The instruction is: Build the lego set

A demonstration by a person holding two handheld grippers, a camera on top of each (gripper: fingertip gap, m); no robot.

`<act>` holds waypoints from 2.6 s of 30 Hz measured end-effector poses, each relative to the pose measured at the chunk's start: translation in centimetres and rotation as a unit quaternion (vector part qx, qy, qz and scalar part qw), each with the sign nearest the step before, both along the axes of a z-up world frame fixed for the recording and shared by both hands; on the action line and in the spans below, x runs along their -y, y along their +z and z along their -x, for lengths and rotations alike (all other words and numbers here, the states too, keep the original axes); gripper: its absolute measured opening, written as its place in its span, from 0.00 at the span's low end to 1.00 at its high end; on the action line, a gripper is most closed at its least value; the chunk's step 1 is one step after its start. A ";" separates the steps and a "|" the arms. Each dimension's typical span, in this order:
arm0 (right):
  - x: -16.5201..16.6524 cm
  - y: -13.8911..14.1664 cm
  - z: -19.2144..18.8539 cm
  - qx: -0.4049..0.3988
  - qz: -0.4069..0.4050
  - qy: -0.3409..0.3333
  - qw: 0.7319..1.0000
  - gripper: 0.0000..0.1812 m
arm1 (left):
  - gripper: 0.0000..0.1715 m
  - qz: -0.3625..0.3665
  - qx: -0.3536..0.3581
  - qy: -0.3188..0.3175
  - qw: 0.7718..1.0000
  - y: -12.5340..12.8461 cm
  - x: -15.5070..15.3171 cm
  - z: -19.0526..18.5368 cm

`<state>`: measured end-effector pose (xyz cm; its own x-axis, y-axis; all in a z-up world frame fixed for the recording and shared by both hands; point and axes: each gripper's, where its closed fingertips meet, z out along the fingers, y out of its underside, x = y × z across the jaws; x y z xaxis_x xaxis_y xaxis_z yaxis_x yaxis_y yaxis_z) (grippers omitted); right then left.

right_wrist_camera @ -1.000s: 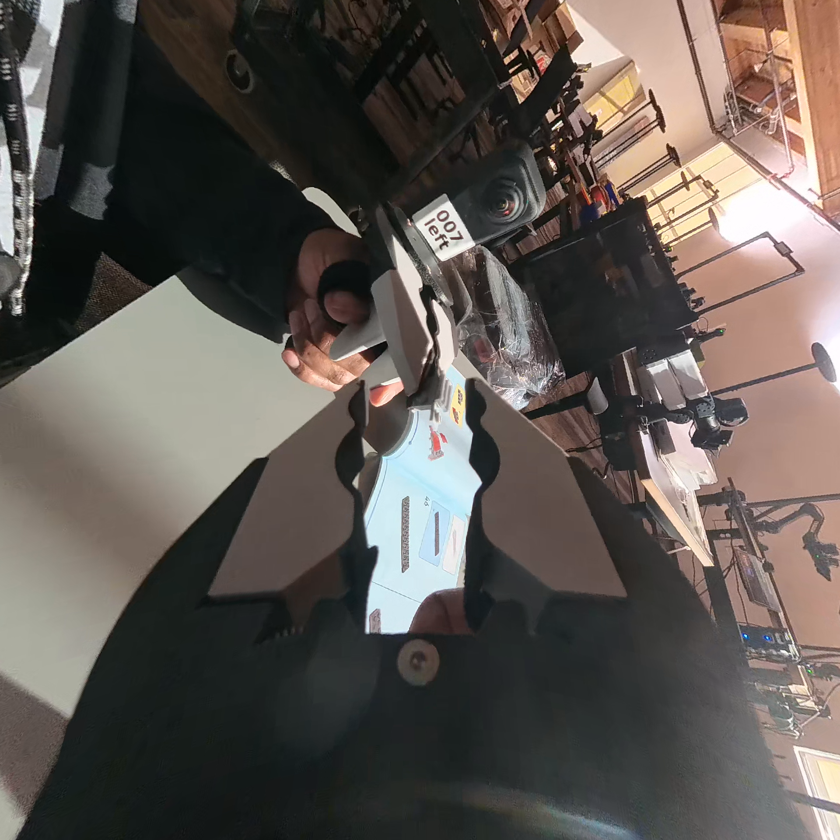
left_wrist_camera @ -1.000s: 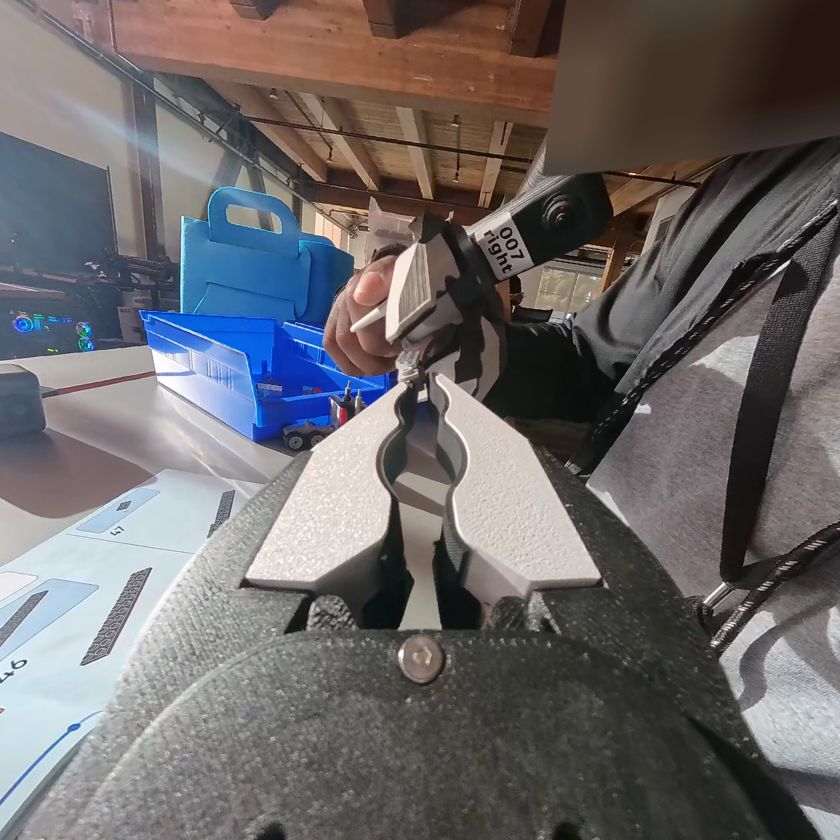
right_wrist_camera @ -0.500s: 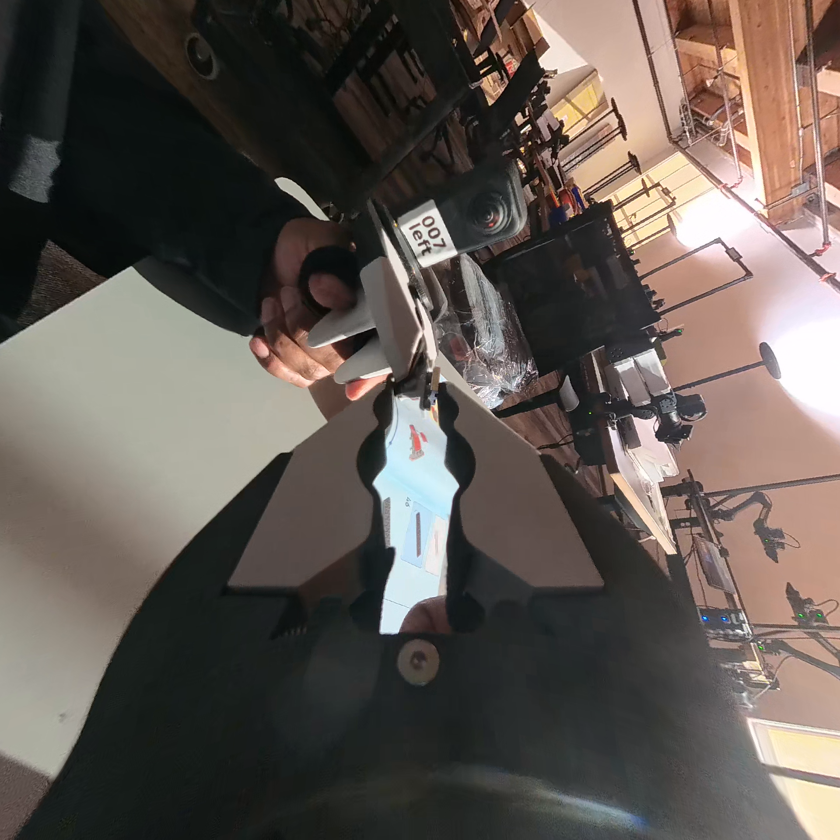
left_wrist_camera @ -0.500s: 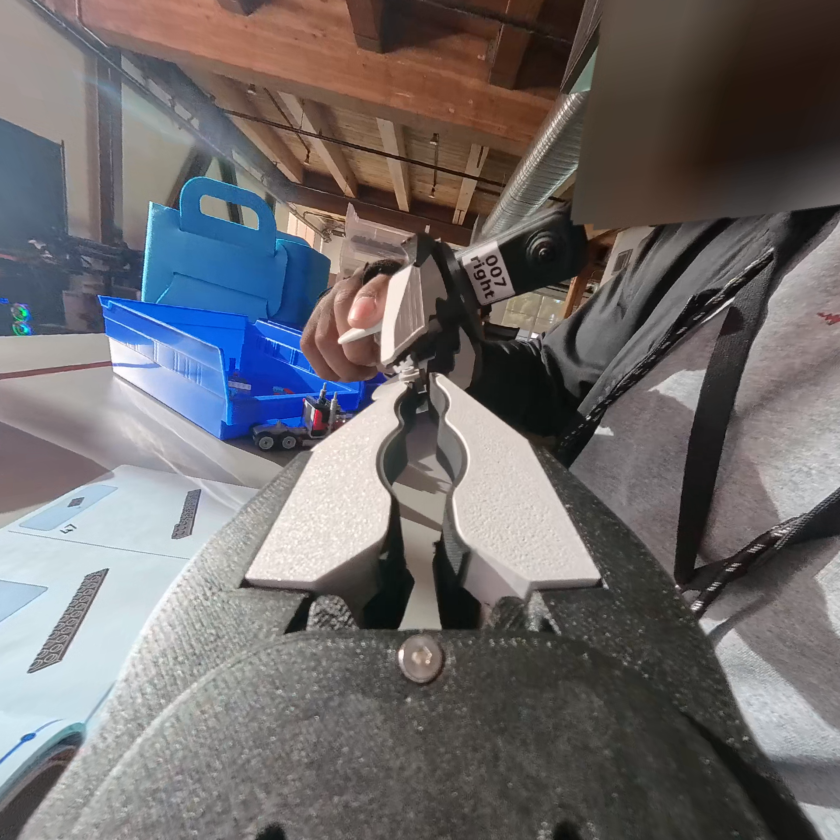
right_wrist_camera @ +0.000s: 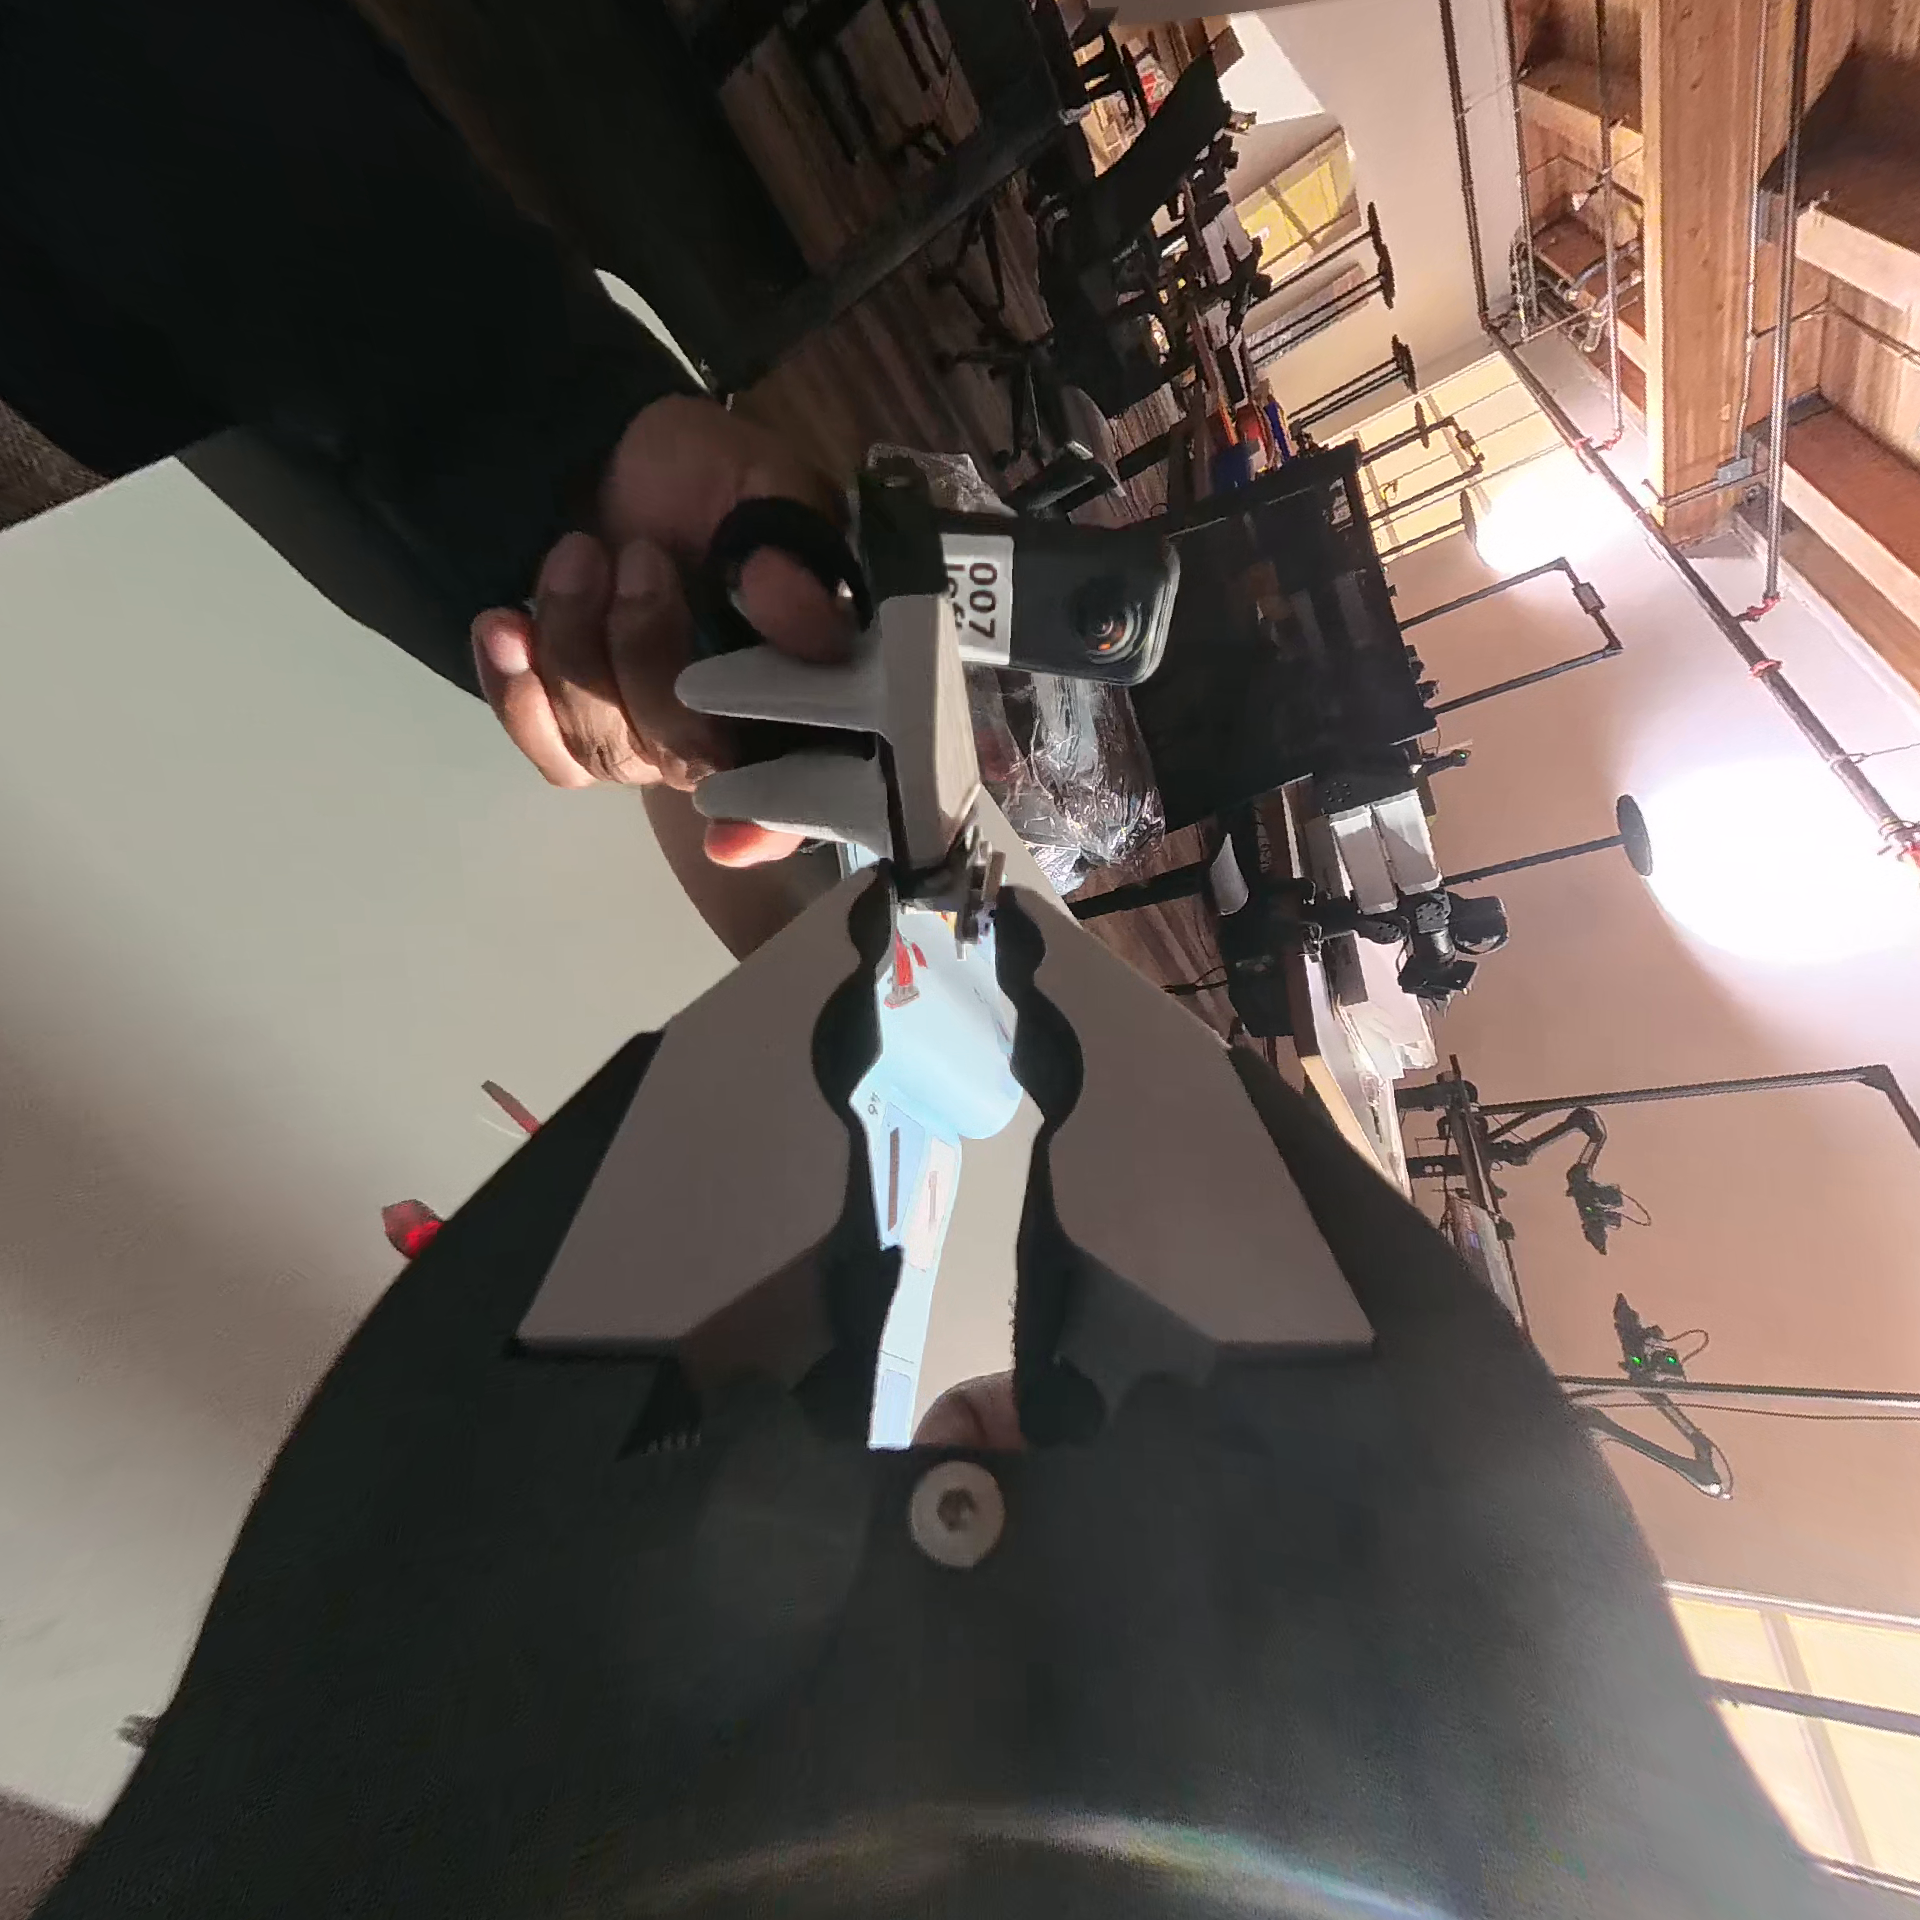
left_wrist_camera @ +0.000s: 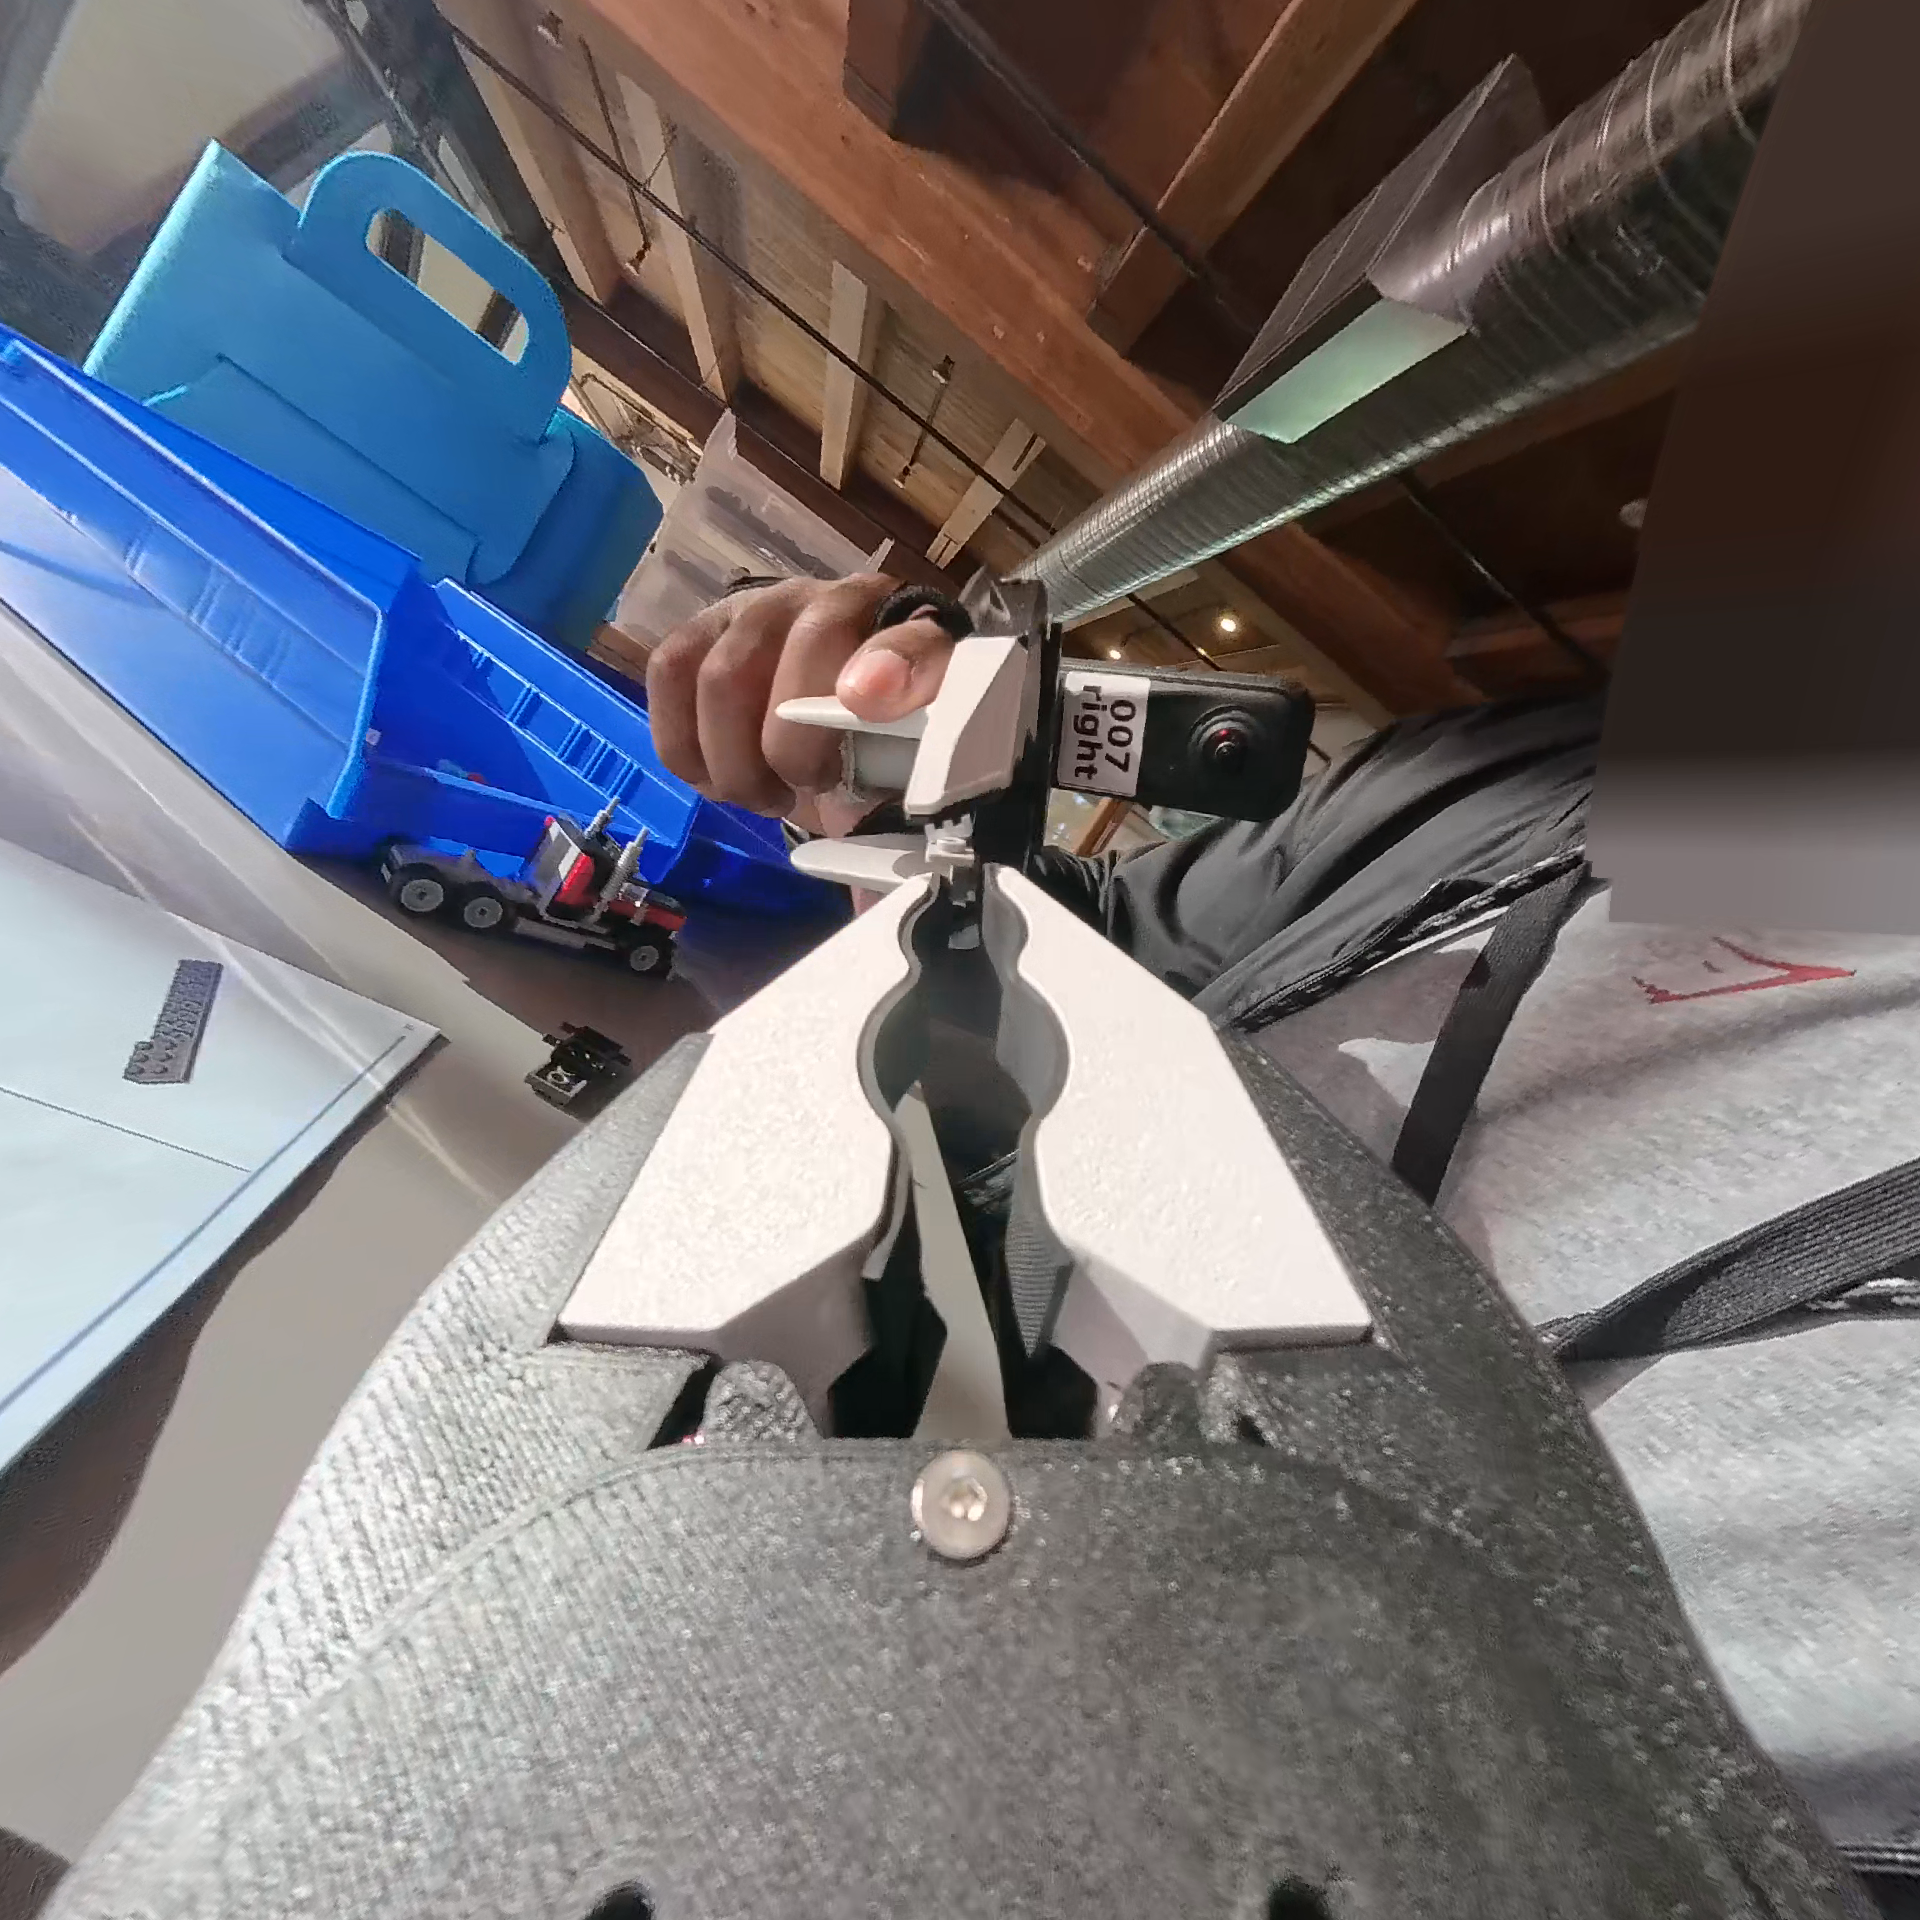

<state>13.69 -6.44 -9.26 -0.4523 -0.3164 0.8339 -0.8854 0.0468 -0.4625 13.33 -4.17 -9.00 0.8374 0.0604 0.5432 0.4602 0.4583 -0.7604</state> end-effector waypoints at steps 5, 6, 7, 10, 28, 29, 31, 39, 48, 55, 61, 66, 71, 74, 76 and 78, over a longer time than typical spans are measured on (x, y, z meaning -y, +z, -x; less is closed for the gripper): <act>0.1 -0.5 0.5 -0.032 -0.011 -0.004 0.999 0.10 | 0.02 -0.012 0.042 -0.007 0.999 -0.3 0.1 0.5; 0.1 -0.5 0.5 -0.029 -0.011 -0.006 0.999 0.10 | 0.02 -0.015 0.044 -0.006 0.999 -0.3 0.2 0.6; 0.2 -0.5 0.5 -0.025 -0.011 -0.007 1.000 0.09 | 0.02 -0.017 0.045 -0.006 0.999 -0.3 0.3 0.6; 0.3 -0.4 0.5 -0.001 -0.006 -0.007 1.000 0.09 | 0.02 -0.023 0.039 -0.005 0.999 -0.2 0.4 0.5; 0.2 -0.4 0.4 0.123 -0.011 -0.012 0.992 0.07 | 0.03 -0.021 0.035 -0.006 0.999 -0.2 0.3 0.5; 0.1 -0.4 0.4 0.121 -0.011 -0.011 0.993 0.07 | 0.03 -0.020 0.035 -0.006 0.999 -0.2 0.3 0.5; 0.1 -0.5 0.5 0.114 -0.012 -0.013 0.993 0.07 | 0.03 -0.019 0.038 -0.005 0.999 -0.2 0.3 0.6; 0.5 -1.0 0.4 0.125 -0.013 -0.020 0.992 0.15 | 0.03 -0.007 0.046 -0.001 0.999 -0.6 0.0 0.8; 0.6 -0.8 0.6 0.163 -0.011 -0.024 0.986 0.10 | 0.02 -0.004 0.050 0.001 0.999 -0.7 -0.1 0.9; 0.6 -0.8 0.7 0.173 -0.008 -0.027 0.985 0.10 | 0.02 -0.003 0.051 0.002 0.999 -0.7 -0.1 0.9; -0.3 -1.6 2.1 0.194 -0.009 -0.086 0.977 0.20 | 0.03 -0.006 0.048 0.037 0.998 -0.7 0.7 1.6; -3.7 -3.0 3.7 0.302 -0.027 -0.175 0.937 0.16 | 0.03 0.018 0.033 0.066 0.997 -0.9 1.4 1.8; -5.8 -9.6 3.2 0.388 -0.140 -0.299 0.861 0.12 | 0.03 0.061 -0.003 0.090 0.994 -1.2 1.1 1.8; -6.4 -12.3 2.5 0.406 -0.179 -0.337 0.830 0.12 | 0.03 0.099 -0.036 0.107 0.989 -1.5 0.7 1.7; -6.4 -13.1 2.5 0.410 -0.185 -0.352 0.821 0.12 | 0.03 0.117 -0.053 0.116 0.985 -1.7 0.6 1.6; -6.3 -13.6 2.8 0.407 -0.188 -0.366 0.816 0.12 | 0.03 0.125 -0.071 0.121 0.982 -1.5 0.5 1.4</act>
